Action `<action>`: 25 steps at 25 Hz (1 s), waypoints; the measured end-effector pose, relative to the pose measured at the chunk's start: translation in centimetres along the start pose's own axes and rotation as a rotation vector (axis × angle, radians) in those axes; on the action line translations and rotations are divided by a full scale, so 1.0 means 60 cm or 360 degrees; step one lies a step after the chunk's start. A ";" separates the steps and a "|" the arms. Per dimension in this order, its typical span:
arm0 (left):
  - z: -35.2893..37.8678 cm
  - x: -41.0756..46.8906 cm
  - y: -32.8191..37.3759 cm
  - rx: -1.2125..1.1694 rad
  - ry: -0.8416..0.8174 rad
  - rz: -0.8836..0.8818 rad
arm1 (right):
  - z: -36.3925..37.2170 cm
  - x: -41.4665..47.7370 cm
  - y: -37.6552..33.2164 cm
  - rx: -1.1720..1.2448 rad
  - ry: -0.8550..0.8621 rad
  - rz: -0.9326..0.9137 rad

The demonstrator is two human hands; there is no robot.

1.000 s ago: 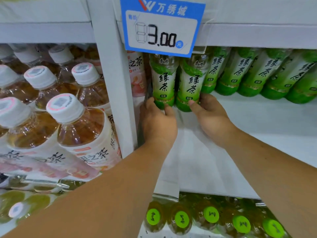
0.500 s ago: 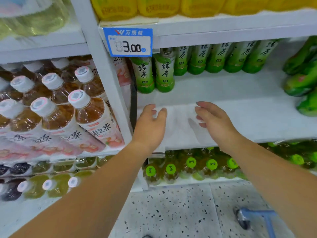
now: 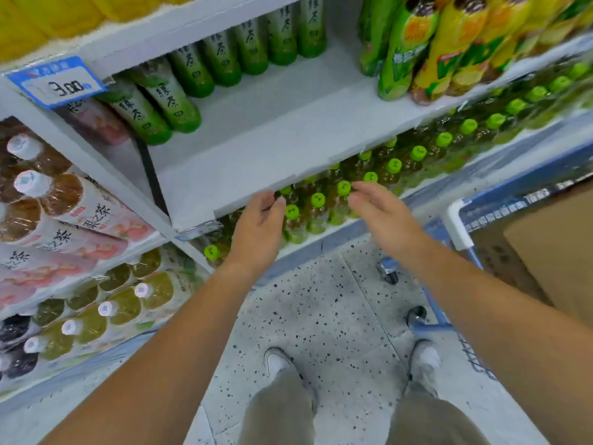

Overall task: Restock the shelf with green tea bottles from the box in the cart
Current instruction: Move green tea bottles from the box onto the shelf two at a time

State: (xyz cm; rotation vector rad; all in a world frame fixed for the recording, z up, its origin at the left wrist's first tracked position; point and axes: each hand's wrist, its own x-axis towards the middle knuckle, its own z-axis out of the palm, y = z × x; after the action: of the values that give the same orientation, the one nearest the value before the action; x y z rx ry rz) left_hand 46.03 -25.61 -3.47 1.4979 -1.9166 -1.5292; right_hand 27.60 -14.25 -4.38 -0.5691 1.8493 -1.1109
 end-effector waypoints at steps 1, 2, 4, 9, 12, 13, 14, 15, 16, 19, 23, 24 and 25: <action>0.017 -0.018 0.017 0.0018 -0.0052 -0.0001 | -0.032 -0.032 0.006 0.0018 0.0048 0.0040; 0.032 -0.036 0.034 0.0039 -0.0098 0.0011 | -0.062 -0.064 0.012 0.0016 0.0088 0.0066; 0.061 -0.069 0.072 0.0065 -0.0176 0.0054 | -0.120 -0.118 0.019 -0.0014 0.0141 0.0084; 0.152 -0.164 0.177 0.0080 -0.0354 0.0202 | -0.246 -0.223 0.023 0.0009 0.0368 0.0076; 0.218 -0.214 0.233 0.0143 -0.0371 0.0302 | -0.316 -0.274 0.031 0.0019 0.0474 0.0031; 0.241 -0.222 0.250 0.0150 -0.0356 0.0312 | -0.340 -0.284 0.037 0.0024 0.0483 0.0040; 0.264 -0.229 0.267 0.0154 -0.0344 0.0308 | -0.367 -0.293 0.043 0.0044 0.0495 0.0063; 0.288 -0.237 0.283 0.0158 -0.0358 0.0303 | -0.393 -0.301 0.048 0.0082 0.0507 0.0093; 0.317 -0.244 0.299 0.0154 -0.0384 0.0314 | -0.425 -0.307 0.055 0.0119 0.0539 0.0111; 0.397 -0.252 0.340 0.0180 -0.0422 0.0332 | -0.508 -0.316 0.081 0.0153 0.0591 0.0147; 0.490 -0.250 0.376 0.0217 -0.0515 0.0284 | -0.602 -0.320 0.127 0.0146 0.0472 0.0212; 0.508 -0.248 0.381 0.0254 -0.0551 0.0276 | -0.622 -0.320 0.136 0.0160 0.0468 0.0243; 0.523 -0.247 0.385 0.0301 -0.0584 0.0274 | -0.639 -0.320 0.144 0.0167 0.0475 0.0279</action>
State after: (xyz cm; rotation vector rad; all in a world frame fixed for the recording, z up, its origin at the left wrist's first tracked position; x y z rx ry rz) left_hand 17.21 2.08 8.49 1.1384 -2.3857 -1.6734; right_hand 4.87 21.91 4.93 -0.1821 2.0346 -1.2156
